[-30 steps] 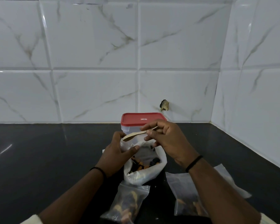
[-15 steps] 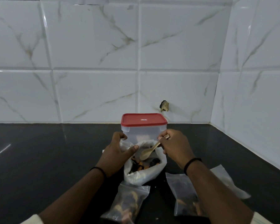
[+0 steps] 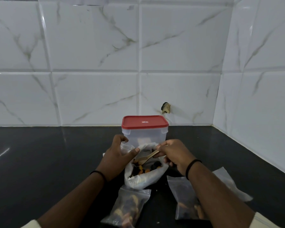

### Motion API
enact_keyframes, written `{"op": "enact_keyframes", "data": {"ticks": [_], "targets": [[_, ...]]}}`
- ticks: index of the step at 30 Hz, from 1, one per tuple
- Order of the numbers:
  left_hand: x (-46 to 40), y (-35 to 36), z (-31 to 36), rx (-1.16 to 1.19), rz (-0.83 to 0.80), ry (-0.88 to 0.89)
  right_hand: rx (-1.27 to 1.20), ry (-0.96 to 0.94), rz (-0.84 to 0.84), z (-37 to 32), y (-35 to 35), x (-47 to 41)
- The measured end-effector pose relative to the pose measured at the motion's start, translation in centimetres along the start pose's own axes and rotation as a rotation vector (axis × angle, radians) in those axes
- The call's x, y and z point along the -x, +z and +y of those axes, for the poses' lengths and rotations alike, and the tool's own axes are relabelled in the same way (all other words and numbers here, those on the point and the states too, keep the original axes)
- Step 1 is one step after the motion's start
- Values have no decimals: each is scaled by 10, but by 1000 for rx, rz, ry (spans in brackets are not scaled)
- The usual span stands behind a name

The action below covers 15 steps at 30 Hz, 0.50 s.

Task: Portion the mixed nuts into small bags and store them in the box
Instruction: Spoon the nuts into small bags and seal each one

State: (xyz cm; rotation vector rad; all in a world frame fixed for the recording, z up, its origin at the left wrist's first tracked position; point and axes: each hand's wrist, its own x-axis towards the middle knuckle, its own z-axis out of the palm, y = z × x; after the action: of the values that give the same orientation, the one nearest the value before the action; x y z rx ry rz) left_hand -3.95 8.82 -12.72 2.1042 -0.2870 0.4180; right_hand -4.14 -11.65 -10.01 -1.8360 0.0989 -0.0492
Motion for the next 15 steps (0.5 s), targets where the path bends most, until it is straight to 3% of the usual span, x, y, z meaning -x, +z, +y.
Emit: {"op": "enact_keyframes", "data": {"ticks": [8,15], "targets": [[-2,0,-3,5,1,3,-105,60,92,-6,-8,-3],[-1,0,-2,26,-23,-1,-268,-75,178,-10,-9,-3]]}}
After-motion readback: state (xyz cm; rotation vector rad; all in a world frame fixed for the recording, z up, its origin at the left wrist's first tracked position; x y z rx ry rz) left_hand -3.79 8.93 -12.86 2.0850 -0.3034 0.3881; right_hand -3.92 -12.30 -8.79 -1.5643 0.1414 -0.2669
